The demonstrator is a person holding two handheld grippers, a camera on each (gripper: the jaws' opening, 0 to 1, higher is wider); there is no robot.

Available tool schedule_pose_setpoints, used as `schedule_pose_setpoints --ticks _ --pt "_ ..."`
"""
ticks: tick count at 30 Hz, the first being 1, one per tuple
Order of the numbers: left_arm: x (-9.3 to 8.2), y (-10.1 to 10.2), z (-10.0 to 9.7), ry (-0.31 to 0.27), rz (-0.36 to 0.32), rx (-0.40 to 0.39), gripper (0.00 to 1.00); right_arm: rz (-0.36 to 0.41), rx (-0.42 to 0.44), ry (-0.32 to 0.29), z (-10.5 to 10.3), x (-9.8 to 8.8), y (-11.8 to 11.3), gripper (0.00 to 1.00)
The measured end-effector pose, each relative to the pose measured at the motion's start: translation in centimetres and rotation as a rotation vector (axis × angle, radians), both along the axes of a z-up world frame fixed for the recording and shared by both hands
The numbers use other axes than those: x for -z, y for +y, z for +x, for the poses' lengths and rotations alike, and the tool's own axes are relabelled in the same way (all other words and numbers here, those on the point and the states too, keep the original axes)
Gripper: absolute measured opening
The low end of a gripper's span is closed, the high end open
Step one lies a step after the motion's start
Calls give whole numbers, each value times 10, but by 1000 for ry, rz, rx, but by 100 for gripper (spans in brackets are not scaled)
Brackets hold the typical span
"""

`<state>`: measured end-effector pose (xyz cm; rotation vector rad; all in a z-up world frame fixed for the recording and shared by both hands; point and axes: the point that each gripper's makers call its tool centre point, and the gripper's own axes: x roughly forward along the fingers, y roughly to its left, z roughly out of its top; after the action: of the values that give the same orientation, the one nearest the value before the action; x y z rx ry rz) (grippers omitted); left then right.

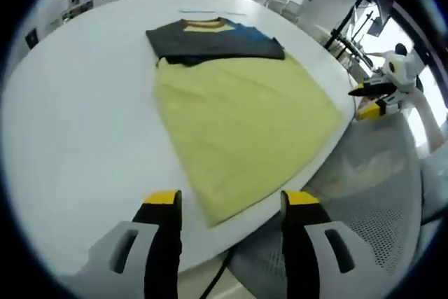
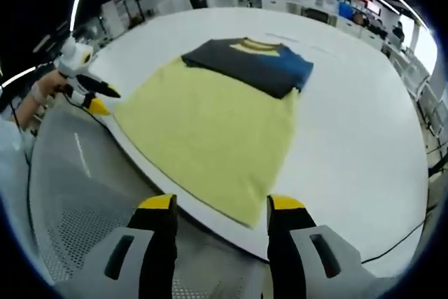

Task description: Fold the garment on the visible template until the final outline fits inside the template.

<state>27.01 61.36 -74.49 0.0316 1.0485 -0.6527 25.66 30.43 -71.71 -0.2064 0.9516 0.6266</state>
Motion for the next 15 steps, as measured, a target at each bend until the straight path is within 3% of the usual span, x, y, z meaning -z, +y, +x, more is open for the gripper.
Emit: schedule_pose_setpoints --ticks 15 --pt "14 8 0 57 18 -31 32 -14 13 66 -2 20 -7 44"
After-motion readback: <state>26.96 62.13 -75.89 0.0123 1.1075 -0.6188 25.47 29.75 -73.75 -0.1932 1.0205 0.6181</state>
